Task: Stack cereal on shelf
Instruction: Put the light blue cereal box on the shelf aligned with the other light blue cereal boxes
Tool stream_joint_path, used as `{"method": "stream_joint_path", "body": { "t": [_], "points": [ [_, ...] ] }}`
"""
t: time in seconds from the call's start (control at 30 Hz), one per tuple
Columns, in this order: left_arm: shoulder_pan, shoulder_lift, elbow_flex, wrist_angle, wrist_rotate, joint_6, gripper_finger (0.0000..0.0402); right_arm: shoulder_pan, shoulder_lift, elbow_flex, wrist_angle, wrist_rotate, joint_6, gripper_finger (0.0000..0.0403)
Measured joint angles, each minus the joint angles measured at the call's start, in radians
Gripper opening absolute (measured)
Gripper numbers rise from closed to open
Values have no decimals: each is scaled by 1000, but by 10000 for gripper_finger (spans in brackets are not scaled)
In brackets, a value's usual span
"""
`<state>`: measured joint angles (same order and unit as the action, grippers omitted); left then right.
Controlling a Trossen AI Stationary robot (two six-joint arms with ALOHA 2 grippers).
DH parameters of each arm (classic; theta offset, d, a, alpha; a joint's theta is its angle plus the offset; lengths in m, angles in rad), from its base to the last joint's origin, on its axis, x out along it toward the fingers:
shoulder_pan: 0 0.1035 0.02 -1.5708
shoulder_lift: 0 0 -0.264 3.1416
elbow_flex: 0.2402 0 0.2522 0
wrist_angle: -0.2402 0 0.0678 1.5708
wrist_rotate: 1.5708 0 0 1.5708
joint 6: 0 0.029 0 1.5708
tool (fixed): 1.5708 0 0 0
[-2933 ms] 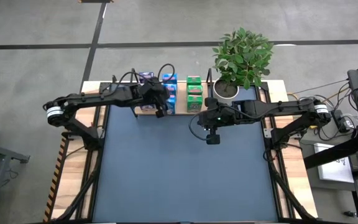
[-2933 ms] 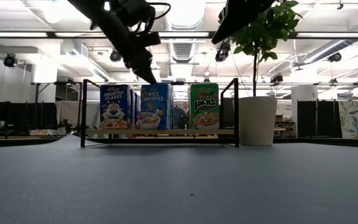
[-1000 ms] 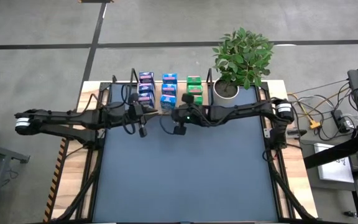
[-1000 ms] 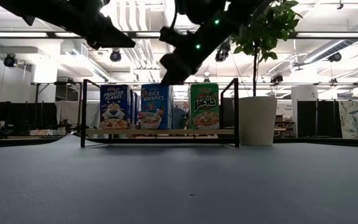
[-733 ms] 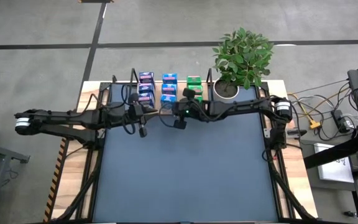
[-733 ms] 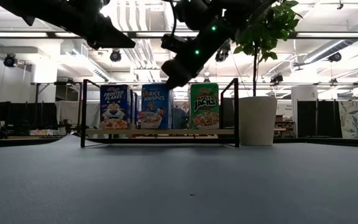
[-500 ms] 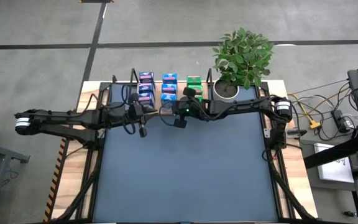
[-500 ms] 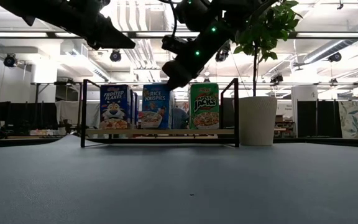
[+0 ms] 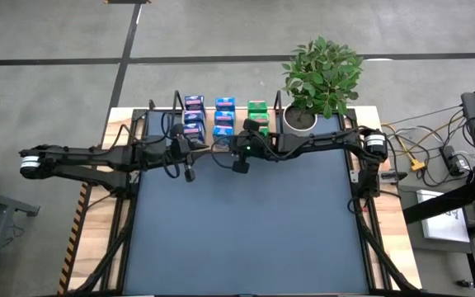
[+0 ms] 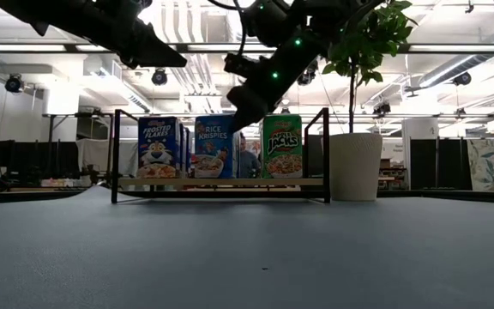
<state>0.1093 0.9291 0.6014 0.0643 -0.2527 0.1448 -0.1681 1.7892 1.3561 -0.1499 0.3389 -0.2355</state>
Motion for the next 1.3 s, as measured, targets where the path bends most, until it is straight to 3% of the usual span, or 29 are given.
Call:
{"method": "stream_joint_path", "body": {
  "t": [0.47,0.9,1.0,1.17,1.3],
  "points": [
    [0,1,-10,-25,0,-22,32,-3,26,-2,13,29,-36,11],
    [-2,2,-156,50,28,-113,32,18,13,-2,-18,29,-38,11],
    [-5,30,-234,241,76,-112,32,42,-4,-2,-47,29,-38,11],
    [-15,191,-361,761,96,-104,30,94,-46,-2,-92,29,-33,11],
    [-15,351,-364,912,38,-98,16,132,-83,-2,-136,30,-14,11]
  ]
}}
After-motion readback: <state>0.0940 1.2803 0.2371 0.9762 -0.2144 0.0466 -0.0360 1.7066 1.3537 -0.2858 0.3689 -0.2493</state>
